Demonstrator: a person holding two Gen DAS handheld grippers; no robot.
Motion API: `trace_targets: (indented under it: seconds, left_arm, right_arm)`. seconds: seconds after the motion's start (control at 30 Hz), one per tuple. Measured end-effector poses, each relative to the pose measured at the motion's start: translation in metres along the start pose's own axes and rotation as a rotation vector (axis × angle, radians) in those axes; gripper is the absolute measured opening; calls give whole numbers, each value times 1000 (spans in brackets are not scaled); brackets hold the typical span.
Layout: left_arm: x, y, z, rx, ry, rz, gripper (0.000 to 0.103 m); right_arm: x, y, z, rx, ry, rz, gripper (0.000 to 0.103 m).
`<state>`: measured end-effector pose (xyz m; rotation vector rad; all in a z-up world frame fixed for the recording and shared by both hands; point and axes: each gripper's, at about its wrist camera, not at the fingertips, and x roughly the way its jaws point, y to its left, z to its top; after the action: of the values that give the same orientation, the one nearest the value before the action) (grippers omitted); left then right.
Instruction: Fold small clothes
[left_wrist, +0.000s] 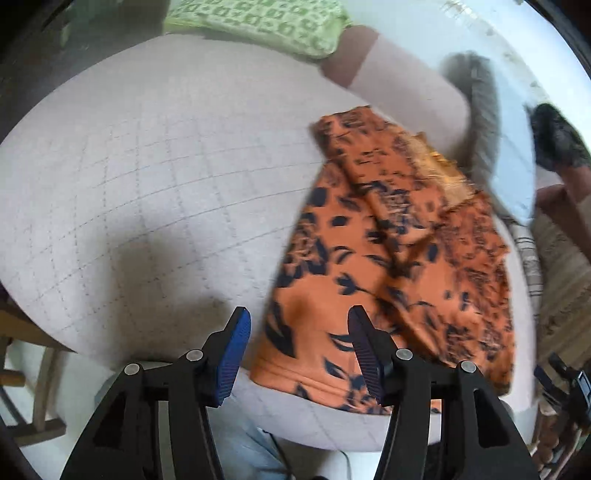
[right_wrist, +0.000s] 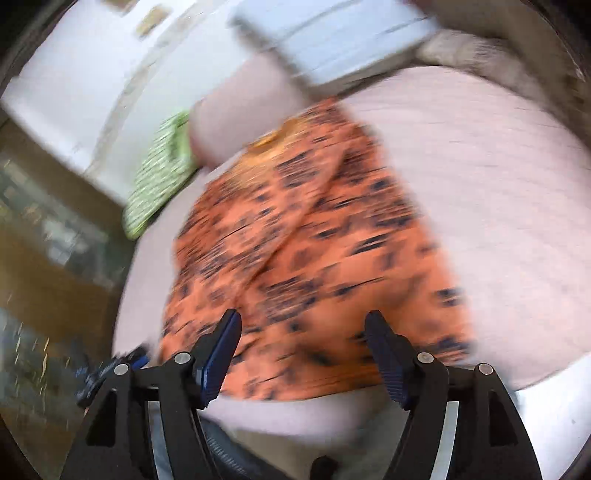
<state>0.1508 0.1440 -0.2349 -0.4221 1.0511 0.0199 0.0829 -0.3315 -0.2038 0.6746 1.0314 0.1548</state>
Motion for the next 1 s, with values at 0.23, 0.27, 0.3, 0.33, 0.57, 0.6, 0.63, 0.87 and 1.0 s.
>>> trace_targets:
  seconds: [0.23, 0.27, 0.3, 0.33, 0.57, 0.6, 0.63, 0.87, 1.0]
  left_arm:
    - [29, -3, -1, 5, 113, -23, 54]
    - [29, -8, -2, 33, 131, -54, 54]
    - [30, -12, -3, 39, 143, -80, 53]
    - [30, -13, -2, 40, 137, -78, 53]
    - [35, -19, 3, 53, 146, 68, 6]
    - [31, -22, 3, 55, 147, 55, 5]
    - [23, -25, 4, 66, 128, 56, 5]
    - [-6, -35, 1, 120, 84, 111, 5]
    - [11, -36, -2, 116, 143, 108, 8]
  right_arm:
    - [39, -71, 13, 105, 139, -194, 63]
    - [45, -71, 9, 86, 161, -202, 60]
    - [49, -70, 6, 76, 175, -206, 56]
    - [57, -67, 0, 52, 206, -229, 44]
    - [50, -66, -2, 55, 191, -285, 6]
    - [43, -67, -2, 67, 179, -266, 5]
    - [31, -66, -2, 81, 154, -242, 5]
    - [1, -59, -4, 70, 122, -237, 4]
    - [34, -70, 3, 94, 197, -269, 8]
